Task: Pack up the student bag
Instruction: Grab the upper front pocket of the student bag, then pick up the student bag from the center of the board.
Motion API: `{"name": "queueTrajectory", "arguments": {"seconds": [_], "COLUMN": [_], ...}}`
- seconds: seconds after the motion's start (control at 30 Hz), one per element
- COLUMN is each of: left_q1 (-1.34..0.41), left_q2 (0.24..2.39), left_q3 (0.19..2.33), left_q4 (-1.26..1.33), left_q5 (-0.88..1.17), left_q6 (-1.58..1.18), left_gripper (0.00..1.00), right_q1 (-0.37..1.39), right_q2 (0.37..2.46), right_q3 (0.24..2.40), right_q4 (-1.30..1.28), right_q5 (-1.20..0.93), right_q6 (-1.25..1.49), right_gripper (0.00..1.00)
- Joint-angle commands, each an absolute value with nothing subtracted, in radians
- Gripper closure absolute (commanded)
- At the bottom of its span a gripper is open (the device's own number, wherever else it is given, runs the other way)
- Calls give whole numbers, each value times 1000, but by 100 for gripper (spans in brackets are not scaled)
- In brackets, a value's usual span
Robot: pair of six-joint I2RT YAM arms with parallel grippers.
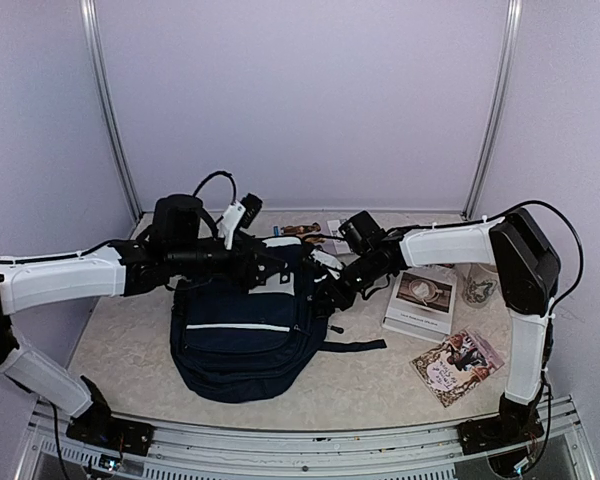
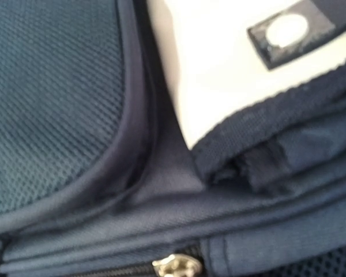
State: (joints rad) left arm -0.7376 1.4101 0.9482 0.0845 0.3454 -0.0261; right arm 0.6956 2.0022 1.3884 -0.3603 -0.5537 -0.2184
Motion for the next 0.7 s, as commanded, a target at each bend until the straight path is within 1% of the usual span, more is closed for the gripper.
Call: {"name": "queueTrajectory", "arguments": {"seconds": [0.0,0.07,0.1,0.13,0.17,0.27,0.37,0.43,0.57,0.67], "left_q1": [-532,-443,-401,-363,-322,-262,-265,-278,-297,-336], "left_q2": [1508,1589,1629,1665,1699,1806,1860,1840,1726,1639], "left_q3": [1012,1074,1084,1086,1086,1092,1067,1001,818,689], "left_q4": [187,117,102,101,108,117,103,118,165,168], "left_q5": [345,282,257,228,201,177,173,154,97,75], "left_q6": [-343,-410,-428,-440,-452,-462,-436,-436,-475,-494], "left_gripper": [19,13,11,7,5,5,11,13,13,15], "right_q1": [699,699,699,699,699,696,684,679,677,667], "right_q2": [1957,1956,1957,1956,1955,1959,1968,1966,1955,1945], "right_q3": [1351,1351,1352,1355,1357,1376,1410,1432,1486,1521], "right_q4": [-285,-284,-284,-283,-283,-293,-323,-341,-391,-400], "right_q5": [-607,-614,-612,-604,-595,-560,-514,-463,-325,-262], "right_q6": [-191,-187,-187,-187,-186,-186,-187,-197,-257,-312], "right_gripper": [100,100,100,100,100,100,100,100,100,100]}}
